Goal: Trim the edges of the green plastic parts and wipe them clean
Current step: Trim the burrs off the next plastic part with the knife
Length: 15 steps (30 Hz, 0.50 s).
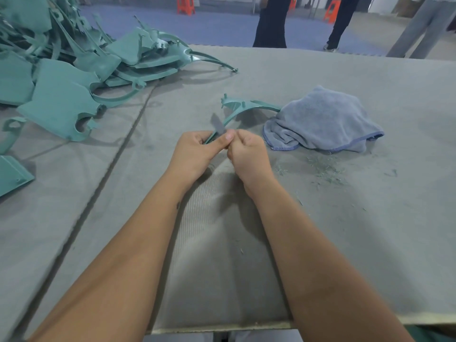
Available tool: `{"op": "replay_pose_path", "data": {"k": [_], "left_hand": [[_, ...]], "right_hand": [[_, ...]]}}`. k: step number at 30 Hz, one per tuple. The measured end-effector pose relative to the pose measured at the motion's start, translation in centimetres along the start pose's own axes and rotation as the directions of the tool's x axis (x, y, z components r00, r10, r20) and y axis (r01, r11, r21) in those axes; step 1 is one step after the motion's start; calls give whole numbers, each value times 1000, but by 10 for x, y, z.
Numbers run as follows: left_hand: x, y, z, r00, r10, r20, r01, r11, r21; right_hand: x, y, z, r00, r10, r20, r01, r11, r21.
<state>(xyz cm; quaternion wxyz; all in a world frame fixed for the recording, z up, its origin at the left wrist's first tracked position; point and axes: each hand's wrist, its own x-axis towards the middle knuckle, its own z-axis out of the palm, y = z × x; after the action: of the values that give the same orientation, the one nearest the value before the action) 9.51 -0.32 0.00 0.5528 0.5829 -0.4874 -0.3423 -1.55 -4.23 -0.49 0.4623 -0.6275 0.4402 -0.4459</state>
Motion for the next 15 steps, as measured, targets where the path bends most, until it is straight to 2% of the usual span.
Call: {"op": "replay_pose_path", "data": {"k": [2, 4, 11, 15], "left_hand": [[-1, 0, 1, 1000, -13, -9, 13, 1000, 20], [-3, 0, 2, 1000, -31, -4, 31, 999, 13], [-2, 1, -1, 1000, -26, -7, 26, 999, 35], [-3, -1, -5, 999, -44, 21, 44, 999, 21]], "right_hand": [[3, -2, -4, 995, 60, -75, -50, 991, 127], [5, -4, -7, 991, 104, -88, -80, 968, 239], [8, -6, -13, 957, 269, -107, -191, 866, 462], [8, -5, -16, 957, 278, -89, -182, 806, 563]]}}
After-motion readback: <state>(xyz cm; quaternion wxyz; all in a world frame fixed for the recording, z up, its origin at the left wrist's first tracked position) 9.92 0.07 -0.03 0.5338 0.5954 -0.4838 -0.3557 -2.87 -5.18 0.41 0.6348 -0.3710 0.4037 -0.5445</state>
